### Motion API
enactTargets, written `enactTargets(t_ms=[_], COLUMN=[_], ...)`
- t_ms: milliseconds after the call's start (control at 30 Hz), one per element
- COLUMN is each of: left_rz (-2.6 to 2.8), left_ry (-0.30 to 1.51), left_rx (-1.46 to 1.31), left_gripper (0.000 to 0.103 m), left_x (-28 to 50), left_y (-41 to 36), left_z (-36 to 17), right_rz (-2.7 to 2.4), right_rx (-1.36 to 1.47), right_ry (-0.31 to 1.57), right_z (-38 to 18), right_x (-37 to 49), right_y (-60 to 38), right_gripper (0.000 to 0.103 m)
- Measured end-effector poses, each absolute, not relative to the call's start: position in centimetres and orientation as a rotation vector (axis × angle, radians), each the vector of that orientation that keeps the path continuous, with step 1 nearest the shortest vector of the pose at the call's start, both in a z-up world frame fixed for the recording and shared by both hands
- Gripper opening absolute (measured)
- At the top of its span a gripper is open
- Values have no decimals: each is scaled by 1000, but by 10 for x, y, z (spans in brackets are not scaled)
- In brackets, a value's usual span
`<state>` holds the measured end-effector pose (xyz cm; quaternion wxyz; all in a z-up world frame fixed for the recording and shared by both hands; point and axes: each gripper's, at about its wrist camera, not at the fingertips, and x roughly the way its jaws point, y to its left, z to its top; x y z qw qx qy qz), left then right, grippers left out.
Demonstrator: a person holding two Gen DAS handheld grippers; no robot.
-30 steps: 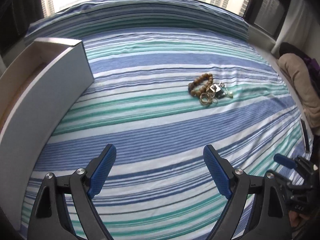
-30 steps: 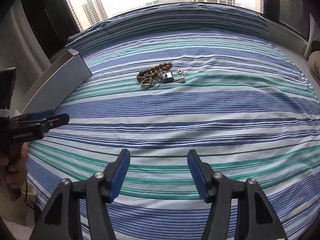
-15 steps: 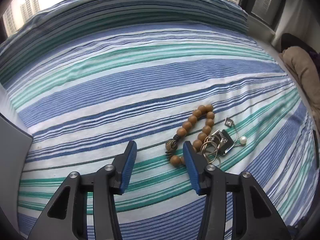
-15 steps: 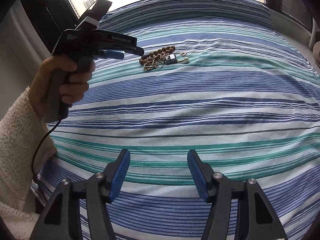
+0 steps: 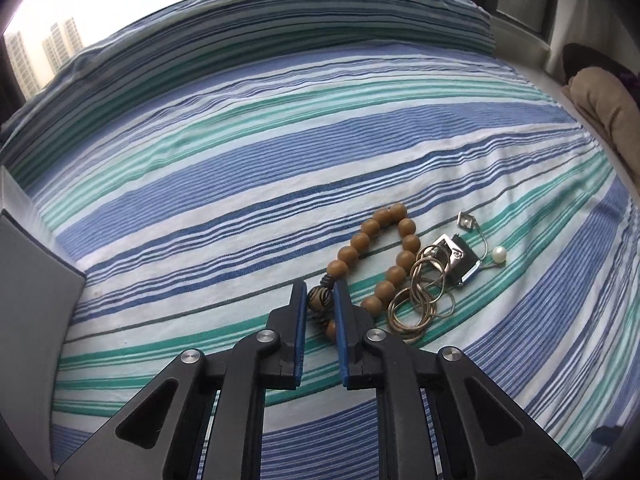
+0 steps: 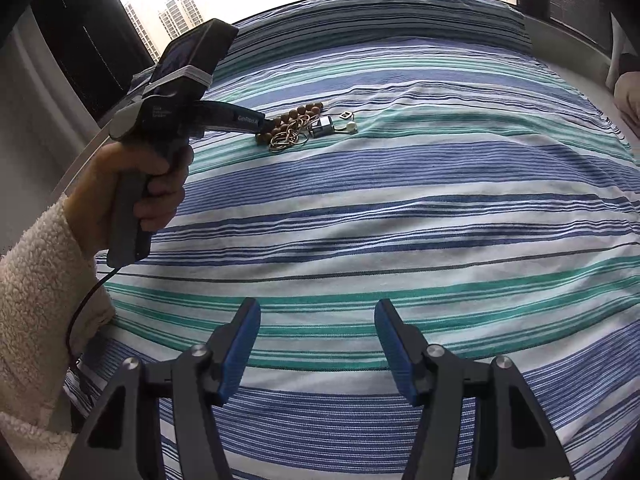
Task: Organize jewelry
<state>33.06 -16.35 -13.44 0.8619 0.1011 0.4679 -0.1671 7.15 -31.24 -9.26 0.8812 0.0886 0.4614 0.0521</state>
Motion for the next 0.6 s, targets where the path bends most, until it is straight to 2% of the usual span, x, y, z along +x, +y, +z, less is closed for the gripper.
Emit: enactTargets(t_ms=[433,600], left_rz=[-171,-143], left_ry=[1098,1112], left_rx=[75,11], left_gripper=[11,13], left_x=[228,197], left_y=[-16,10], left_z=[-132,-129], right_rz=[137,197], right_rx=[159,149], right_ry=[971,980], right_z=[-84,-60], right_x=[77,106], right_y=[-299,-296], right_gripper=[61,61])
